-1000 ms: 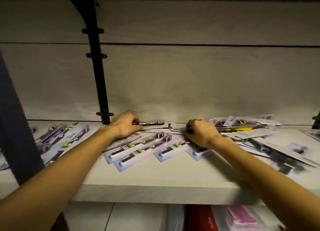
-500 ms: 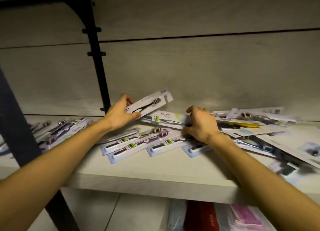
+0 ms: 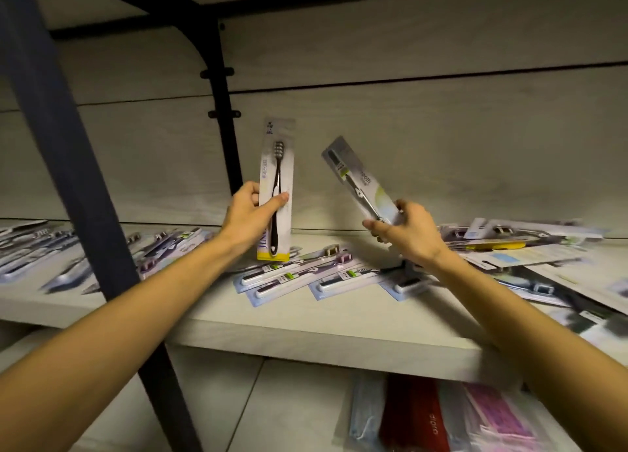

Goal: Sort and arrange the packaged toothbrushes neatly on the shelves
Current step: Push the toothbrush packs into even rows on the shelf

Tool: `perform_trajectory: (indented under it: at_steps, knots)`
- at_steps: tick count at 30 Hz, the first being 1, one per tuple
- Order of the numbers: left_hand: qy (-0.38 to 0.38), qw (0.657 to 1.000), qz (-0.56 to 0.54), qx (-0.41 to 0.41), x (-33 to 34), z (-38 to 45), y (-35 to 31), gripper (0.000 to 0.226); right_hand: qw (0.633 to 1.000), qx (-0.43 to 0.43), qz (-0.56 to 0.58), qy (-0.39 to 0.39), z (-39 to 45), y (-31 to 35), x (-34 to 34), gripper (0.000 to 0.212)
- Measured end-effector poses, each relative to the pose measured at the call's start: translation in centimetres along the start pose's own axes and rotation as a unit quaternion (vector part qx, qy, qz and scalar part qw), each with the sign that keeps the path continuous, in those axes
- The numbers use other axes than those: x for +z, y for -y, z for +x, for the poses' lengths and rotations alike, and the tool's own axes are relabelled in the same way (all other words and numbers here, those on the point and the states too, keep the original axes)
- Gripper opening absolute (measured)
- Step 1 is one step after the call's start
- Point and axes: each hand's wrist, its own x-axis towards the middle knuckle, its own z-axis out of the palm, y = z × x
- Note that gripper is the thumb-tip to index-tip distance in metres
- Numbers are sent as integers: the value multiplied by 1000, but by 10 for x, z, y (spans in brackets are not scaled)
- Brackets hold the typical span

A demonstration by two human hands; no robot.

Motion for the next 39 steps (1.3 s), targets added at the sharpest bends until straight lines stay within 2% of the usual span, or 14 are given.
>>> perform_trajectory:
  at_steps: [3, 6, 9, 14, 19, 21, 23, 27, 31, 33, 36, 39]
  knots:
    - [12, 999, -32, -18, -12, -14, -9, 38, 993, -7, 115, 4, -15, 16, 11, 43]
    - [33, 997, -64, -12, -31, -29, -22, 33, 984, -31, 174, -8, -33, 40, 21, 39]
    - [72, 992, -106, -17, -59, -54, -31, 35, 981, -97, 155, -71, -62, 66, 41, 38]
    - [161, 985, -59, 6, -127, -99, -42, 34, 963, -176, 119, -167, -115, 116, 94, 41]
    - [213, 976, -37, 7, -212, -141, -34, 47, 953, -214, 118, -180, -162, 161, 162, 41]
    - [196, 980, -43, -2, -250, -151, -23, 49, 954, -223, 116, -165, -178, 178, 193, 40]
    - [163, 984, -66, -25, -287, -158, -8, 42, 954, -230, 120, -150, -193, 193, 224, 40]
    - [37, 992, -66, -96, -354, -159, 22, 29, 952, -257, 113, -120, -205, 227, 279, 55]
    - [-62, 978, -47, -196, -416, -152, 48, 40, 963, -218, 156, -9, -199, 266, 330, 62]
    - [-86, 969, -44, -228, -441, -149, 57, 40, 967, -178, 180, 40, -191, 278, 361, 61]
    - [-99, 963, -51, -247, -475, -138, 68, 22, 968, -114, 213, 65, -172, 292, 412, 57]
    - [-84, 969, -38, -230, -509, -120, 80, 31, 972, -100, 198, 74, -146, 305, 462, 58]
